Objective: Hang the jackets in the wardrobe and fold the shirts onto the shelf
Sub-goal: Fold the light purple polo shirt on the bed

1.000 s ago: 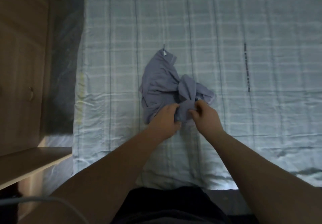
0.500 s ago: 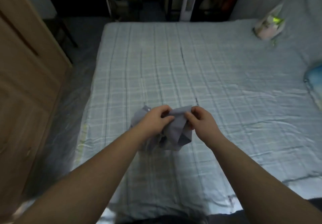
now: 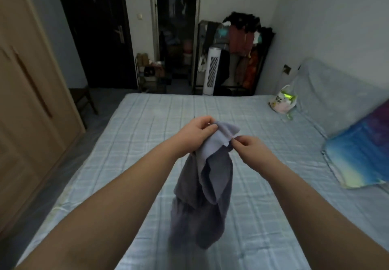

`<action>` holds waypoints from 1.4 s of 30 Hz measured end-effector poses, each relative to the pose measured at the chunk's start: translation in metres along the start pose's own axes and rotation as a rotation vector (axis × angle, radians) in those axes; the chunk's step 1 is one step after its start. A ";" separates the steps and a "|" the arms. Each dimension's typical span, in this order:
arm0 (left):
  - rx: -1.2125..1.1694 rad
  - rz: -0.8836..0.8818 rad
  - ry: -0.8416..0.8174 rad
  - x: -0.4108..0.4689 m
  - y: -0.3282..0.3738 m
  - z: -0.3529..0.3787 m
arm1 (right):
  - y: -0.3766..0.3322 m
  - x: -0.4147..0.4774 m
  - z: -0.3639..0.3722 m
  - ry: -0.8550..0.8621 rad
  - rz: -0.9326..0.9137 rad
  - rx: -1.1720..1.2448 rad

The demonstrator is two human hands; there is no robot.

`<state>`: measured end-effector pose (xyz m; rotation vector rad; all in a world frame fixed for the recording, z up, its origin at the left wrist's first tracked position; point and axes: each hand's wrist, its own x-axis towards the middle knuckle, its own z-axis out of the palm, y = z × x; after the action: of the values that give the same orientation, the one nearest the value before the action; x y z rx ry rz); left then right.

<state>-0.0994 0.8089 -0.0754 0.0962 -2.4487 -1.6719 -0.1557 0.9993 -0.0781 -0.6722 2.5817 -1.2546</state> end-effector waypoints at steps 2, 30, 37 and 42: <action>0.002 0.004 -0.007 0.000 0.025 0.012 | 0.005 -0.006 -0.026 0.060 -0.014 -0.034; -0.122 -0.322 0.282 -0.028 0.000 0.019 | -0.025 0.016 -0.075 -0.027 -0.150 0.404; -0.052 -0.439 -0.026 -0.053 -0.037 0.033 | -0.036 0.022 -0.088 -0.061 -0.138 0.954; 0.054 -0.386 -0.135 -0.039 -0.020 0.051 | -0.026 0.019 -0.094 -0.066 -0.148 0.848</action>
<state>-0.0708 0.8541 -0.1157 0.5091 -2.7116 -1.8073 -0.1979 1.0415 0.0012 -0.6857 1.6913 -2.1003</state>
